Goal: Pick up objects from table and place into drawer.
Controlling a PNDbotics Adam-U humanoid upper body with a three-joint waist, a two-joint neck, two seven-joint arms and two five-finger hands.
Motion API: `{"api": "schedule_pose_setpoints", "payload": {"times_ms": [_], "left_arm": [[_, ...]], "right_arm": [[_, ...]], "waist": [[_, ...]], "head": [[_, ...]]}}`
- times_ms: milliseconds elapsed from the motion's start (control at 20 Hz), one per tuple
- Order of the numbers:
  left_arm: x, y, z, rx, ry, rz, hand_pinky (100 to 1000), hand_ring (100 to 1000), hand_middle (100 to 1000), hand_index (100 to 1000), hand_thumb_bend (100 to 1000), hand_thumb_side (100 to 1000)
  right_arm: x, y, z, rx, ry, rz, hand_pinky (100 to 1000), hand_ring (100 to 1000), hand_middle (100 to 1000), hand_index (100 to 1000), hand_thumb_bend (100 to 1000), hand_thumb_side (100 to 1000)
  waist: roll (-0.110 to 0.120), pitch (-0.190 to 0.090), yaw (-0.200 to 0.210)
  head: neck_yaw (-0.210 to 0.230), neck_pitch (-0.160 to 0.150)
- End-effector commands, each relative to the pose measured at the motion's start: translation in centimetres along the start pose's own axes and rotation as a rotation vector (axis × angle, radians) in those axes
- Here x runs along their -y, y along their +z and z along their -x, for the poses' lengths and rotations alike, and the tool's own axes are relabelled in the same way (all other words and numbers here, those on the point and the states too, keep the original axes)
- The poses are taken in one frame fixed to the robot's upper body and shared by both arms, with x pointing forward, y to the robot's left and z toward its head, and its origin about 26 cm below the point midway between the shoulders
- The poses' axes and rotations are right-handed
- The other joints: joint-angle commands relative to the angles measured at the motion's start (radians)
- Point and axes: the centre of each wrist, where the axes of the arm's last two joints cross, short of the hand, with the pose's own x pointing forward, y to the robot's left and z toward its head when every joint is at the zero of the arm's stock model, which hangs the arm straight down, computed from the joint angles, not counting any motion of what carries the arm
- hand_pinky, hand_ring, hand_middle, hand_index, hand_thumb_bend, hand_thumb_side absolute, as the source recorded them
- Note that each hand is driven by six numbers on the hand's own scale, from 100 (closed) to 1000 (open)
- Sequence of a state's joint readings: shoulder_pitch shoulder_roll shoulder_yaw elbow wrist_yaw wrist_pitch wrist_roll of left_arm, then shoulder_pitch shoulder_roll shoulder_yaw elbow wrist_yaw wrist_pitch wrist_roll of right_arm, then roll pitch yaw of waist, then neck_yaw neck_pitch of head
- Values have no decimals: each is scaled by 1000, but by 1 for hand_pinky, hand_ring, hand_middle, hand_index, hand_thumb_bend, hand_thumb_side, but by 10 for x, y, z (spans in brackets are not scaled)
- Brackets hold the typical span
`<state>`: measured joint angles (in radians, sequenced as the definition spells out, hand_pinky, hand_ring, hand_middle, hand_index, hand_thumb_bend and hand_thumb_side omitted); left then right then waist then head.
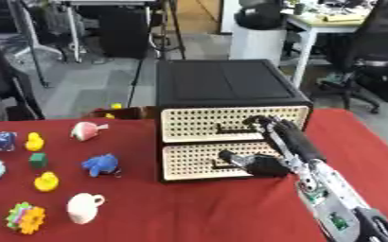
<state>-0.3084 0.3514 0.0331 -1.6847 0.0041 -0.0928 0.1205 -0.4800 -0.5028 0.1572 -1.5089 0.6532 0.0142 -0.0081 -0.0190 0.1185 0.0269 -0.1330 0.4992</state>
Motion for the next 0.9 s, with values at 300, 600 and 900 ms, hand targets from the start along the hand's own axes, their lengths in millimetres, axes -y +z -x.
{"api": "schedule_pose_setpoints", "payload": {"times_ms": [300, 600, 900], "left_arm": [[-1, -5, -7, 30, -1, 6, 737, 792, 873, 874, 1000, 1000], [-1, -5, -7, 29, 1, 6, 737, 793, 873, 875, 1000, 1000], [-1, -5, -6, 28, 4, 7, 737, 793, 873, 875, 1000, 1000]], "right_arm": [[6, -10, -1, 19, 31, -8, 100, 100, 100, 796, 688, 706], [3, -12, -1, 22, 43, -33, 100, 100, 100, 771, 689, 706], [-1, -13, 0, 20, 49, -54, 100, 100, 100, 721, 687, 704]], "waist": [[4, -10, 3], [4, -9, 7], [4, -8, 9]], "head": [[-5, -1], [-7, 0], [-8, 1]]}}
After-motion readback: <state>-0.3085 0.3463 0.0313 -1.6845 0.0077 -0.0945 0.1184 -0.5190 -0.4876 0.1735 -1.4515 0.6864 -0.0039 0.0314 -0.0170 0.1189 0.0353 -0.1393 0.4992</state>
